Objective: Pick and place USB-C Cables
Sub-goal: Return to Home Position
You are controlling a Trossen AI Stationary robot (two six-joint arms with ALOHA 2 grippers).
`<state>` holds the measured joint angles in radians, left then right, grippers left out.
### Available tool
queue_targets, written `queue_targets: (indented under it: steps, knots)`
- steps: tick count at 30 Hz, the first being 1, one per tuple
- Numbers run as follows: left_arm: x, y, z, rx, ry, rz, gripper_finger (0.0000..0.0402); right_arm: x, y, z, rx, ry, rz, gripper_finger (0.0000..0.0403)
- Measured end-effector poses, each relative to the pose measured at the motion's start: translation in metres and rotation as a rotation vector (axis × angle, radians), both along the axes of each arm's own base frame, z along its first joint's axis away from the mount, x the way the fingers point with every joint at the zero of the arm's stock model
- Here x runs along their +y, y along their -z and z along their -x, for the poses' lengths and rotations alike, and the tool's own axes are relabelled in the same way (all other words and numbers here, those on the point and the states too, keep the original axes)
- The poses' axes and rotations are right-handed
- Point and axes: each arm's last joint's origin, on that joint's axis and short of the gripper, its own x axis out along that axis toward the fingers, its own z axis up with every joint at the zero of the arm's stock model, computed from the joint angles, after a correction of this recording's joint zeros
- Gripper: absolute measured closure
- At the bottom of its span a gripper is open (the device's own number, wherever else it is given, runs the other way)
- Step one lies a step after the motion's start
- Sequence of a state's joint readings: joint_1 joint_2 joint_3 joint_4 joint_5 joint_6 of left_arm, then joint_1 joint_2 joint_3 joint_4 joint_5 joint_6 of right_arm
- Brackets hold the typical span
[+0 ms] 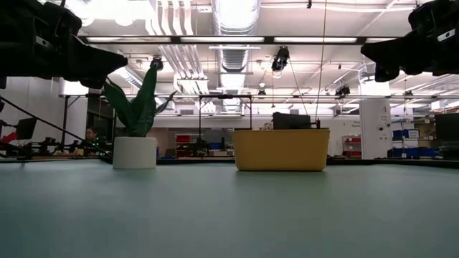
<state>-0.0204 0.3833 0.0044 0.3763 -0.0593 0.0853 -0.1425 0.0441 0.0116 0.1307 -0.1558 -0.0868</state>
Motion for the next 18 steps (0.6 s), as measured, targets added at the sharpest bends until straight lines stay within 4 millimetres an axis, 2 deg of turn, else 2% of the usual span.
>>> queue_targets:
  steps: [18]
  knots:
    - [-0.0001, 0.0050, -0.0029, 0.048, 0.000, -0.001, 0.0347, 0.0000, 0.0000, 0.0000, 0.000, 0.000, 0.000, 0.0385]
